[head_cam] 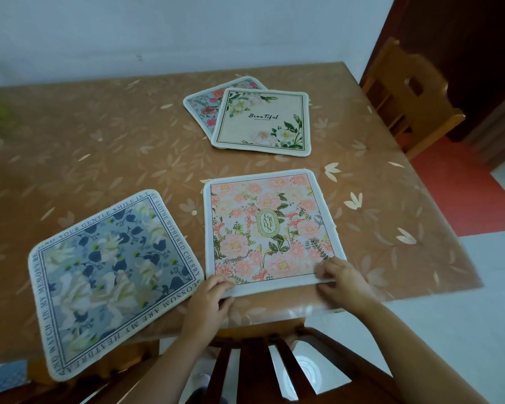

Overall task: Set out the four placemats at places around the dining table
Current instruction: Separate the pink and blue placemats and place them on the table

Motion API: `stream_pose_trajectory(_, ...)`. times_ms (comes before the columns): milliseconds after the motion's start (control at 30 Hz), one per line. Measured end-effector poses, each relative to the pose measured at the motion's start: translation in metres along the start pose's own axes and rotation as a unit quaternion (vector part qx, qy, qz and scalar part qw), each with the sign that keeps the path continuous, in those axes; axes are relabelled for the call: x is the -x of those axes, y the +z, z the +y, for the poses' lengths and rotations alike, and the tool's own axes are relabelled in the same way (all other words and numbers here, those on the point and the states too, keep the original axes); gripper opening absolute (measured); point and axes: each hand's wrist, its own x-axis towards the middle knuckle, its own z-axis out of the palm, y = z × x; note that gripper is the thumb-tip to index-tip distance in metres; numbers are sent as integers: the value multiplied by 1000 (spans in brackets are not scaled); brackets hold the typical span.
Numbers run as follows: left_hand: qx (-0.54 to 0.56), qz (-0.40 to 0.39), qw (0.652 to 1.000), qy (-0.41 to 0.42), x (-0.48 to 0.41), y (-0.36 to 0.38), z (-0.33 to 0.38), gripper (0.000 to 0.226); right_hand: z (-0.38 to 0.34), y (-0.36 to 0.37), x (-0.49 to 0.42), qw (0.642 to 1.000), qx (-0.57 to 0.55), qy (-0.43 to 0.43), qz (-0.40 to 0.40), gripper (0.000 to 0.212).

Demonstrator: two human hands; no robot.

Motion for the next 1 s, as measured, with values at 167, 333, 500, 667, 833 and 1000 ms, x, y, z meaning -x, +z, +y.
stream_pose_trajectory(167, -25, -14, 1000, 11, 0, -1, 0, 21, -4, 3, 1, 1000, 5, 2, 17, 10)
stream_pose_trajectory(333, -25, -16, 1000, 9, 0, 0, 1, 19, -4, 4, 4, 1000, -8, 3, 24, 5)
stream_pose_trajectory(500, -22, -6, 1000, 10, 0, 2, -1, 19, -4, 5, 4, 998, -14, 20, 53, 12)
stream_pose_trajectory(667, -19, -8, 1000, 20, 2, -1, 0, 19, -6, 7, 6, 998, -1, 21, 54, 17)
stream_pose_trajectory(833, -37, 10, 999, 32, 1, -20, 2, 20, -22, 1, 2, 999, 4, -11, 46, 27)
stream_pose_trajectory(1000, -66, 52, 995, 47, -6, -57, -1, 23, -62, 5, -8, 994, 2, -97, 51, 16)
